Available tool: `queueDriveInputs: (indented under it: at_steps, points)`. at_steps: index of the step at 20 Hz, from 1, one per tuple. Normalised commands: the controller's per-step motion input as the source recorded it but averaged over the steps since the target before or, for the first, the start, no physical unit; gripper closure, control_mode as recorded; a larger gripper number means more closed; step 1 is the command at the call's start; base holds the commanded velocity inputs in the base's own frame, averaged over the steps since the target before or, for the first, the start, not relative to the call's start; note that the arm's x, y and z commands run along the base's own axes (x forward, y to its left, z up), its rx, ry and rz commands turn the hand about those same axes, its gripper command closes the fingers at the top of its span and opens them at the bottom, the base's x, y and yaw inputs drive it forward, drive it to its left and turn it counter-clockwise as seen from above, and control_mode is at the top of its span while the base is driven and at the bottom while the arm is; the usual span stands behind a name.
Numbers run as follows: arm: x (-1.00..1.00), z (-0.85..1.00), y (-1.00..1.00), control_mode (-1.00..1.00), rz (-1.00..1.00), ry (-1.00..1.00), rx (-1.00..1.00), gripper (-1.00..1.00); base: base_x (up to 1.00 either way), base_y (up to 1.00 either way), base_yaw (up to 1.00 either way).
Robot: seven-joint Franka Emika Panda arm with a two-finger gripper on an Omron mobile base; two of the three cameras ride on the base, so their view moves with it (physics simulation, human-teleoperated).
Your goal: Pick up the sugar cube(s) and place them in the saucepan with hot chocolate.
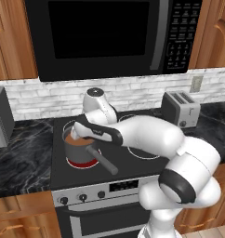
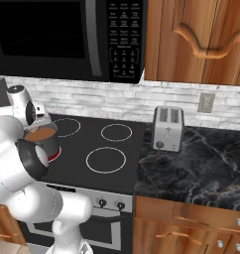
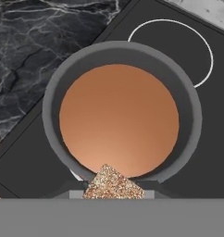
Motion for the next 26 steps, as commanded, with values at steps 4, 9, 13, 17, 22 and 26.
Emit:
queueDriveInputs:
  at_steps: [4, 9, 13, 17, 22, 26]
  points:
    - [0.11, 0.10, 0.00, -1.00, 0.00, 0.00, 0.00, 1.00, 0.00, 0.00, 0.00]
    - [0.15, 0.02, 0.00, -1.00, 0.00, 0.05, 0.00, 1.00, 0.00, 0.00, 0.00]
    - [0.31, 0.00, 0.00, -1.00, 0.00, 0.11, 0.00, 1.00, 0.00, 0.00, 0.00]
    - [0.24, 0.00, 0.00, -1.00, 0.00, 0.12, 0.00, 1.00, 0.00, 0.00, 0.00]
    - [0.07, 0.05, 0.00, -1.00, 0.00, 0.05, 0.00, 1.00, 0.00, 0.00, 0.00]
    - [0.00, 0.15, 0.05, -1.00, 0.00, 0.00, -0.04, 1.00, 0.00, 0.00, 0.00]
